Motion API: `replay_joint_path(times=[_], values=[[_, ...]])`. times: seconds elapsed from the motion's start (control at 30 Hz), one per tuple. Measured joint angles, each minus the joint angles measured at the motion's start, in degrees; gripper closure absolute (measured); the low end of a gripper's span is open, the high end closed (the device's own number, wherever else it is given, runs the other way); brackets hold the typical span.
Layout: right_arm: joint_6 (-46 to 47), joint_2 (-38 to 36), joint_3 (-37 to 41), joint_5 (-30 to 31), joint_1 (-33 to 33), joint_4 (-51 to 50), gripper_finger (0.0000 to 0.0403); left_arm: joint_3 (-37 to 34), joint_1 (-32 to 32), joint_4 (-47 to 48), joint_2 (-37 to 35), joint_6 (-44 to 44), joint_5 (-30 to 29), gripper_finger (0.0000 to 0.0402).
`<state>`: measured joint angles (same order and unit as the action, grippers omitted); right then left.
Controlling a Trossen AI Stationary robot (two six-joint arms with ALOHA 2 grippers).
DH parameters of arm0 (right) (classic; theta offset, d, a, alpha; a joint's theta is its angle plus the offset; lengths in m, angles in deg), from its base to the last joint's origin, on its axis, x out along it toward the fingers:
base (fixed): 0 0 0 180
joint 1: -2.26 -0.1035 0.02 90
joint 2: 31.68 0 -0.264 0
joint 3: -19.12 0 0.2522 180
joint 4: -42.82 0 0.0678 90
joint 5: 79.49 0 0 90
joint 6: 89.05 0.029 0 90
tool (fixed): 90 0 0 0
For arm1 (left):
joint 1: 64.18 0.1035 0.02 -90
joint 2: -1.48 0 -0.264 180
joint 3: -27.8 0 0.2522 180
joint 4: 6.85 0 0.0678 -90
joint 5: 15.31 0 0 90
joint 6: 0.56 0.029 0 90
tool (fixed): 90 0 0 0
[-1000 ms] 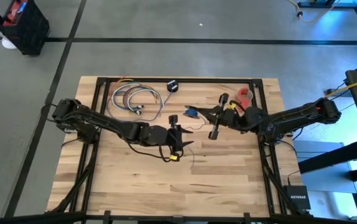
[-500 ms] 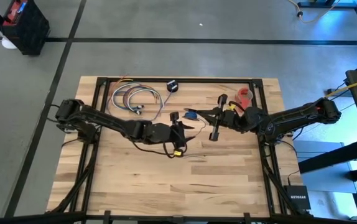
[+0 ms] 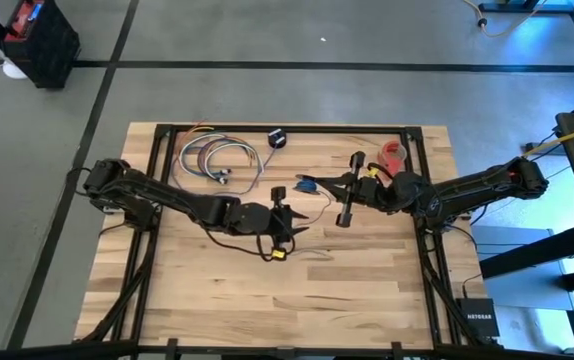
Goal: Coil cords
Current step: Coil the blue wire onto the black spool
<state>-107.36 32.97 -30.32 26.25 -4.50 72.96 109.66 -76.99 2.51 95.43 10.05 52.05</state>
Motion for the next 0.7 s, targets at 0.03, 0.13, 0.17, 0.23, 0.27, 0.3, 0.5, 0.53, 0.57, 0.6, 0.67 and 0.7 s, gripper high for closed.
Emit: replay_joint_path(times=[0.03, 0.13, 0.17, 0.23, 0.27, 0.3, 0.5, 0.53, 0.57, 0.6, 0.67, 0.7], values=[[0.0, 0.0, 0.0, -0.04, 0.0, 0.02, 0.04, 0.0, -0.06, -0.26, -0.22, -0.19, 0.0, 0.0295], [0.0, 0.0, -0.04, -0.04, 0.0, 0.07, 0.04, 0.0, -0.39, 0.53, -0.43, -0.33, 0.0, 0.0294], [0.0, 0.0, -0.04, -0.04, 0.0, 0.05, 0.04, 0.02, -0.39, 0.57, -0.44, -0.37, 0.0, 0.0294], [-0.02, 0.0, -0.04, -0.04, 0.0, 0.14, 0.04, 0.02, -0.25, 1.2, -0.44, -0.91, 0.0, 0.0296], [-0.02, 0.0, -0.04, -0.04, 0.0, 0.09, 0.04, 0.0, -0.11, 1.37, -0.45, -1.17, 0.0, 0.0298], [-0.02, 0.0, -0.04, -0.04, 0.0, 0.12, 0.04, 0.01, 0.09, 1.64, -0.45, -1.42, 0.0, 0.0301], [-0.02, 0.0, -0.04, -0.04, 0.0, 0.11, 0.04, 0.01, 0.2, 2.51, -0.45, -1.63, -0.04, 0.0332], [-0.04, 0.0, -0.04, -0.04, 0.0, 0.11, 0.04, 0.01, 0.17, 2.52, -0.45, -1.63, -0.04, 0.0341], [-0.03, 0.0, -0.04, -0.04, 0.0, 0.11, 0.04, 0.01, 0.1, 2.44, -0.45, -1.6, -0.04, 0.0352], [-0.03, 0.0, -0.04, -0.04, 0.0, 0.11, 0.04, 0.01, 0.04, 2.44, -0.45, -1.44, -0.03, 0.0364], [-0.03, 0.0, -0.04, -0.05, 0.0, 0.11, 0.04, 0.0, 0.05, 2.33, -0.45, -1.07, -0.04, 0.0389], [-0.04, 0.0, -0.04, -0.26, 0.0, 0.12, 0.04, 0.02, 0.05, 2.3, -0.45, -0.96, -0.04, 0.0395]])
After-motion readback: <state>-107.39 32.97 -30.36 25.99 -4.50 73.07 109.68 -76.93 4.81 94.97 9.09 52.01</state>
